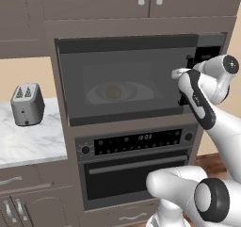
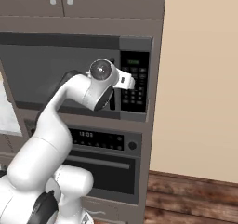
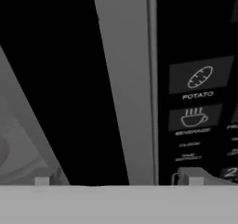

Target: Retrieve the reheated potato from the microwave, then place the potato, cheese, and condiment on the cutting board.

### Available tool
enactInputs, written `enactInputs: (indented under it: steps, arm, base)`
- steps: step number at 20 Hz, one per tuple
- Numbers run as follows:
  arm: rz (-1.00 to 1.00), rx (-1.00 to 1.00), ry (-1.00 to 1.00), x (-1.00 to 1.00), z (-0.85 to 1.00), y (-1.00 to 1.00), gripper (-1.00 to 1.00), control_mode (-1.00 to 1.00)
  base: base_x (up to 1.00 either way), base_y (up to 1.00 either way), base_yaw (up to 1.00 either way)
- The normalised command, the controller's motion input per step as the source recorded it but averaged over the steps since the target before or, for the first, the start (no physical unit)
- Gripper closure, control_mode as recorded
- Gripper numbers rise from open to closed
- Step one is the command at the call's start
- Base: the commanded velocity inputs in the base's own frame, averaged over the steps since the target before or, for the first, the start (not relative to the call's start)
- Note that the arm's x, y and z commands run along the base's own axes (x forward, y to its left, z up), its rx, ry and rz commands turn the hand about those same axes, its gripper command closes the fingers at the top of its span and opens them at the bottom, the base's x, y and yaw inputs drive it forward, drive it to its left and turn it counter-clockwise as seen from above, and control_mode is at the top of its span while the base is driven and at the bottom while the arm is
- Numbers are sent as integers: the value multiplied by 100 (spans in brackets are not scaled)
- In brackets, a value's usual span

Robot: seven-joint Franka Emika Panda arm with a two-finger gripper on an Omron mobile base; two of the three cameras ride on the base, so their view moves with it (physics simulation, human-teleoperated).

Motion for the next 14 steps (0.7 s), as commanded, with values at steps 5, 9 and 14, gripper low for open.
enactInputs:
  steps: [5, 9, 14]
  arm:
    - [1, 0, 0, 34, -12, 15, 100, -100]
    - [0, 0, 0, 3, 0, 3, 100, -100]
    - [0, 0, 0, -67, 1, 6, 100, -100]
  base:
    - [0, 0, 0]
    - [0, 0, 0]
    - [0, 0, 0]
